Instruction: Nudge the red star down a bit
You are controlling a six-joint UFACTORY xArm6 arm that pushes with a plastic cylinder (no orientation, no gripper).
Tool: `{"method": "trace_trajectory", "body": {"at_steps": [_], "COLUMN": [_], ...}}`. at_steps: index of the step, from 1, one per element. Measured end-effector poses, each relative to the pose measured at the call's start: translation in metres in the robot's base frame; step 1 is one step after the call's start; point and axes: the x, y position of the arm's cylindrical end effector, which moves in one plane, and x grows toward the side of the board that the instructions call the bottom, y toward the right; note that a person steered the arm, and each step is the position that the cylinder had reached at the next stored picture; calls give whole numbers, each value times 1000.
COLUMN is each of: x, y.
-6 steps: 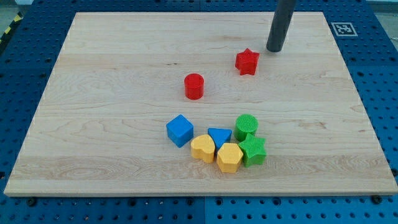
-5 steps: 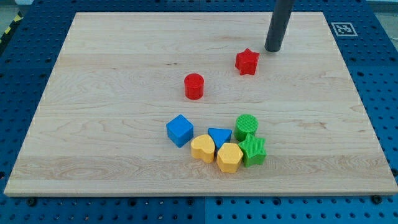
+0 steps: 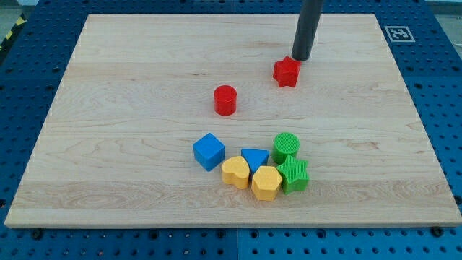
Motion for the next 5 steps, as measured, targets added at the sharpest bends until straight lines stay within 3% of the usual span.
{"method": "trace_trajectory", "body": {"at_steps": [2, 3, 5], "x": [6, 29, 18], "y": [-46, -34, 27]}}
